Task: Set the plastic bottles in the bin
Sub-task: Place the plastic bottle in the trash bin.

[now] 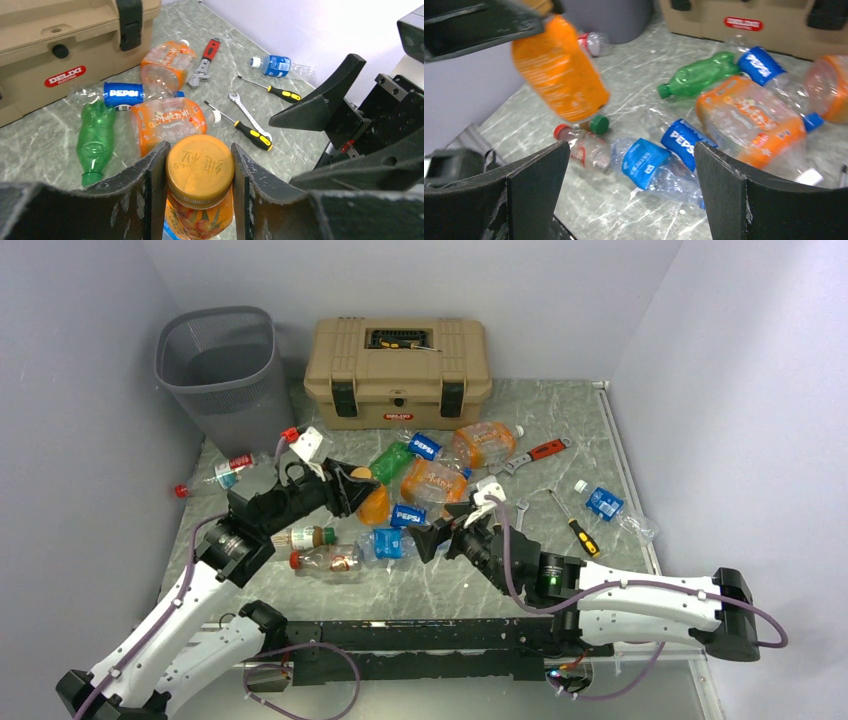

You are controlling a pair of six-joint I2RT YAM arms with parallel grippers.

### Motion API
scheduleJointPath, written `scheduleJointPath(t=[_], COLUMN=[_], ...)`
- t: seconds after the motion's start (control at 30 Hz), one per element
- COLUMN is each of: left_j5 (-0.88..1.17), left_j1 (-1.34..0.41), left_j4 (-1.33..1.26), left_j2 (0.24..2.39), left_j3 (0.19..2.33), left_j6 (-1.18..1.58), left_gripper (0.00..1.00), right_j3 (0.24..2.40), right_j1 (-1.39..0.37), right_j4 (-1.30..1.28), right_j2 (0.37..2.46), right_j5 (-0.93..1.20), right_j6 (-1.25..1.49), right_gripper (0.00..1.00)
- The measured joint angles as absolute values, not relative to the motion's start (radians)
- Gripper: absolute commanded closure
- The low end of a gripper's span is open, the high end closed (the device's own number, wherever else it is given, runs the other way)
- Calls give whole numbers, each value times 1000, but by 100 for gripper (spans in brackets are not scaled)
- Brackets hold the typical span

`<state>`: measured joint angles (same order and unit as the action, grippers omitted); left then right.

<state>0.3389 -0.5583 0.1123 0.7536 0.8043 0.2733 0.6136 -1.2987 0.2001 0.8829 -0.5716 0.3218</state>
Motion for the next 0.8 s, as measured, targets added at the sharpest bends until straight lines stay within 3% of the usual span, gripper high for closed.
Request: scheduleJointPath(t=[0.17,0.57,0.8], left_j5=[282,149,45], left_j1=[-564,-567,-568], left_j4=[122,160,273], left_j2=[735,733,770], left_j3=[804,807,976], left_j6=[270,204,167], left_gripper=[100,100,100], right_j3=[605,520,474], right_j1=[-1299,-1299,-1299], right_j4=[150,36,7], right_j2=[847,787,683], right_j5=[-730,-814,-837], right_j6=[422,456,456], right_gripper=[0,0,0])
